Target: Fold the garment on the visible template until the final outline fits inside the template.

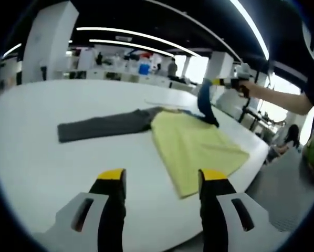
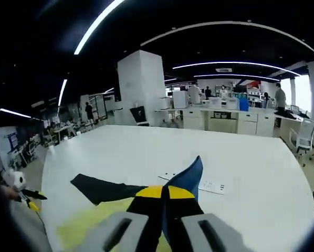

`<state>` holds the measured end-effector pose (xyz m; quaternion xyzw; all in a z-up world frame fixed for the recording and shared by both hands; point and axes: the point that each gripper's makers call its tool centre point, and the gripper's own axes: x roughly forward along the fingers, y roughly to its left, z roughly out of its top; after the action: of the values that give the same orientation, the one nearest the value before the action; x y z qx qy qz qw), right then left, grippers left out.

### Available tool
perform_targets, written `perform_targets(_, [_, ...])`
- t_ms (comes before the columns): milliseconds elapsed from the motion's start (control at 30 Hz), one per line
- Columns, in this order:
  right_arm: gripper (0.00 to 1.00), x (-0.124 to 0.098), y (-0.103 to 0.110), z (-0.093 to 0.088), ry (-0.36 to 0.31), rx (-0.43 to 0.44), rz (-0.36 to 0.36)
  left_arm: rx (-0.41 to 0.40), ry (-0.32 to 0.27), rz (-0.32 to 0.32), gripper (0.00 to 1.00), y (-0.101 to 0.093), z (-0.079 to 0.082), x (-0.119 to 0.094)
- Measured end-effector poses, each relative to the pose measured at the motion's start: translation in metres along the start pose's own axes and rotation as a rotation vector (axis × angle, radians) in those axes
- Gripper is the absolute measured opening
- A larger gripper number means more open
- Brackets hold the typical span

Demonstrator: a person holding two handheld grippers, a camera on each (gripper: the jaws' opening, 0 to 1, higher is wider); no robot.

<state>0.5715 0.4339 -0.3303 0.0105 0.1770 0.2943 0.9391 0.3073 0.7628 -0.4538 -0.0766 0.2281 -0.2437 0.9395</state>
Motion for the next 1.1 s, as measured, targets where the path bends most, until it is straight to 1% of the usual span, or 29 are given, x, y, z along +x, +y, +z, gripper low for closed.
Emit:
perform_targets(67, [0.00, 0.008, 0.014, 0.004, -0.006, 0.002, 0.027, 0.000, 0.000, 0.003, 0.52, 0.001, 0.000, 0.000])
perform_targets(133, [0.00, 0.016, 0.020, 0.004, -0.004, 0.006, 0.057, -0.004, 0.003, 0.001, 0.51, 0.001, -0.001, 0.000])
perform_targets(233, [0.00, 0.026, 0.040, 0.001, 0.006, 0.005, 0.092, -0.005, 0.010, 0.000, 0.51, 0.000, -0.004, 0.000])
perform_targets(400, [0.00, 0.050, 0.054, -0.008, 0.036, 0.006, 0.149, -0.010, 0.014, 0.002, 0.51, 0.000, -0.005, 0.000])
perform_targets(500, [0.00, 0.063, 0.071, -0.021, 0.065, 0.004, 0.188, -0.011, 0.016, 0.002, 0.51, 0.001, -0.005, 0.000])
perform_targets(533, [0.00, 0.069, 0.079, -0.029, 0.082, -0.002, 0.200, -0.012, 0.017, 0.002, 0.51, 0.001, -0.006, 0.000])
perform_targets(567, [0.00, 0.073, 0.083, -0.035, 0.094, -0.007, 0.203, -0.013, 0.019, 0.002, 0.51, 0.000, -0.006, 0.000])
perform_targets(600, [0.00, 0.083, 0.085, -0.044, 0.114, -0.007, 0.213, -0.013, 0.020, 0.002, 0.51, 0.000, -0.006, 0.001])
perform_targets(633, [0.00, 0.087, 0.089, -0.051, 0.128, -0.007, 0.218, -0.013, 0.022, 0.002, 0.51, 0.000, -0.007, 0.001])
perform_targets(667, [0.00, 0.094, 0.099, -0.060, 0.143, -0.008, 0.230, -0.013, 0.024, 0.002, 0.51, 0.000, -0.008, 0.001])
perform_targets(700, [0.00, 0.098, 0.102, -0.068, 0.162, -0.004, 0.241, -0.015, 0.024, 0.002, 0.51, 0.000, -0.008, 0.001])
perform_targets(733, [0.00, 0.104, 0.104, -0.078, 0.176, 0.000, 0.244, -0.017, 0.024, 0.001, 0.51, 0.000, -0.008, 0.001])
perform_targets(900, [0.00, 0.126, 0.112, -0.104, 0.228, 0.001, 0.263, -0.020, 0.031, 0.008, 0.51, 0.002, -0.011, 0.000])
perform_targets(1100, [0.00, 0.142, 0.115, -0.124, 0.270, 0.010, 0.269, -0.030, 0.044, 0.020, 0.50, 0.006, -0.015, -0.004])
